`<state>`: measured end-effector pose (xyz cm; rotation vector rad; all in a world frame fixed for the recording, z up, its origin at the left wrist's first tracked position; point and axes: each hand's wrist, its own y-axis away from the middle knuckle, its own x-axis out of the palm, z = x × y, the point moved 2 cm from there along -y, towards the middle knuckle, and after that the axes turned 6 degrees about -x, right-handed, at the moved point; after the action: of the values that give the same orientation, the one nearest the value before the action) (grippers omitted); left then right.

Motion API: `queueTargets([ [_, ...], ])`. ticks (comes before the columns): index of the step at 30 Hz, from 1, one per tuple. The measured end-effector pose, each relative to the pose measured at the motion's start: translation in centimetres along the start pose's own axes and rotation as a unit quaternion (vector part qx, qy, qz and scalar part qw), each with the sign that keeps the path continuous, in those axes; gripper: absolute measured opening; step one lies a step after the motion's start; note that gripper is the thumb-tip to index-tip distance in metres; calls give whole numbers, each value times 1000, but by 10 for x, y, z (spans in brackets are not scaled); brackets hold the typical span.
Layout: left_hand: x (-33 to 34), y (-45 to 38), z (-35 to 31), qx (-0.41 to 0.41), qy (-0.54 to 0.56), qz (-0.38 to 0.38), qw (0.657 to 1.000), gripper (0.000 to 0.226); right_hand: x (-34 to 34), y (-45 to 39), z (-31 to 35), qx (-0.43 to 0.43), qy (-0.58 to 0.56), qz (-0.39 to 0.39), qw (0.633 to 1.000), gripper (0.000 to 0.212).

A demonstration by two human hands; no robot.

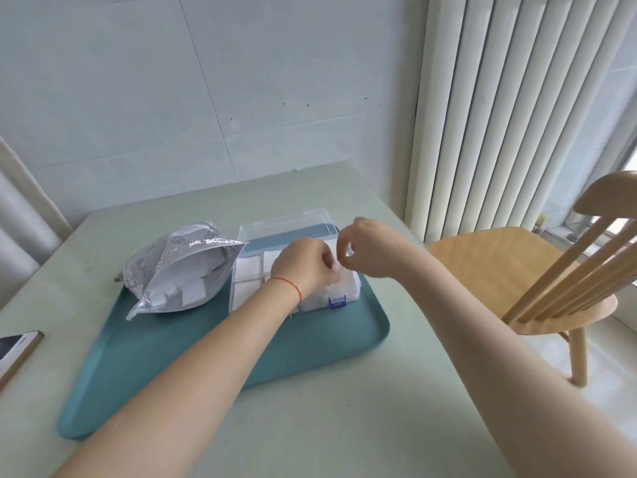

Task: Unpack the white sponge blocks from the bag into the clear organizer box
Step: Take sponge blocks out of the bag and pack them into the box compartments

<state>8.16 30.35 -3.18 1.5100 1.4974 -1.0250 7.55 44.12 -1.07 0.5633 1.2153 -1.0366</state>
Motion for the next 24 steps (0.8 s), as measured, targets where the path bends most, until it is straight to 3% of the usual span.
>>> queueTargets([
  [3, 0, 0, -2, 27, 10, 7, 1000, 11, 9, -2, 3, 6, 79, 72, 994, 21],
  [7, -4, 4, -5, 57, 1, 0, 998, 25, 17, -10, 4, 25, 101, 126, 987, 23],
  [12, -3, -1, 0, 7, -104, 75, 992, 36, 17, -16, 6, 22, 122, 146, 981, 24],
  [16, -11, 3, -2, 11, -90, 82, 993, 36, 21, -22, 7, 55, 152, 131, 978, 29],
  [21, -43, 16, 36, 12, 87, -115, 990, 14, 3, -33, 43, 48, 39, -68, 996, 14],
  [24, -64, 30, 75, 4, 111, -256, 960, 10, 7, -45, 85, 19, -16, -103, 994, 20],
])
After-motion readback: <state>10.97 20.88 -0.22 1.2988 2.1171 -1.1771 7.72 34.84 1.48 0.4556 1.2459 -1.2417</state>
